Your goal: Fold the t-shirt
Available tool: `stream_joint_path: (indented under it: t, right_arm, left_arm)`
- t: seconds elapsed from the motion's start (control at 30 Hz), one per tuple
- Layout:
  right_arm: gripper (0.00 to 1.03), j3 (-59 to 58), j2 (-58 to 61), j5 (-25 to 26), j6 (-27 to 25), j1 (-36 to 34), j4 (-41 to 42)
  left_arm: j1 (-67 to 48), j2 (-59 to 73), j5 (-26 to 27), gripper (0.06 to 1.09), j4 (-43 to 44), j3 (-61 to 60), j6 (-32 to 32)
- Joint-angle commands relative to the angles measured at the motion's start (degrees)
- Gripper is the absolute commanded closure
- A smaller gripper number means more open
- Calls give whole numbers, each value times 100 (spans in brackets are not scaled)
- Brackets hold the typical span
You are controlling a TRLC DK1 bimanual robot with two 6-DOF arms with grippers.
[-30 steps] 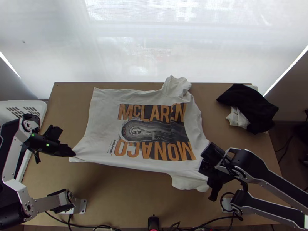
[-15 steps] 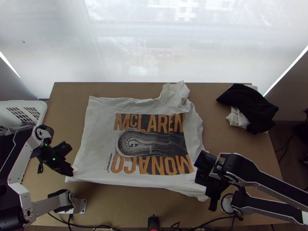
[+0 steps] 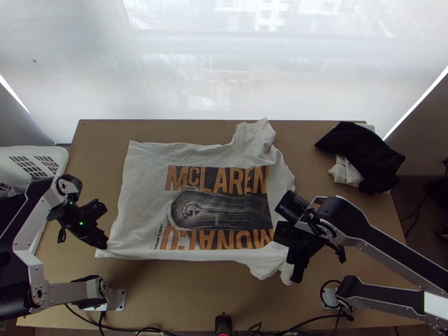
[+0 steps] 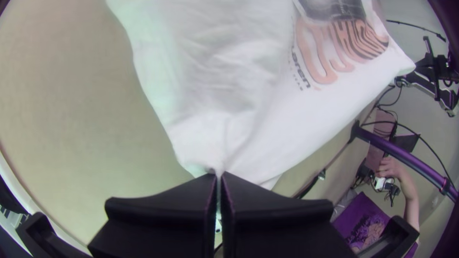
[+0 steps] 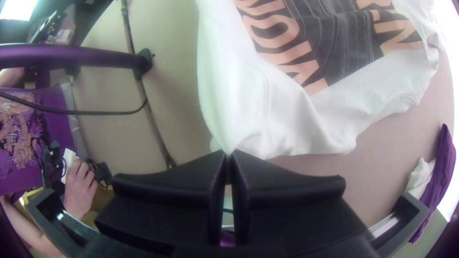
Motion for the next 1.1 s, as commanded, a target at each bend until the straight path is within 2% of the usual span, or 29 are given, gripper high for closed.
stream_joint_path:
  t: [0.0,0.3,0.33,0.4,0.47,0.53,0.67,0.77,0.93,1.07]
  right_arm:
    - [100,-851,268,2,-542,-932,1056]
    - [98,-1387,988,152,-489,-1759,3174]
    - [84,-1361,1041,169,-437,-1767,3262]
    - [43,-1264,1050,169,-243,-1776,3280]
    - [21,-1097,988,169,-76,-1723,3165]
    - [6,-878,848,169,-24,-1565,2937]
    - [5,-421,549,222,-50,-1055,2506]
    - [5,-385,277,547,-287,-440,2216]
    - [5,-1009,-295,872,-692,553,1785]
    - [5,-1598,-541,916,-841,1133,1689]
  left_arm:
    - [30,369,353,105,1098,131,-435]
    - [-190,703,731,105,2135,78,-1006]
    - [-207,711,739,102,2197,78,-1041]
    - [-260,720,748,102,2232,96,-1085]
    - [-269,711,748,98,2276,122,-1129]
    - [-260,711,748,98,2267,122,-1129]
    - [-234,711,748,98,2267,96,-1129]
    - [-216,711,748,98,2276,96,-1129]
    - [-172,711,748,98,2241,96,-1147]
    - [-155,720,748,98,2214,96,-1191]
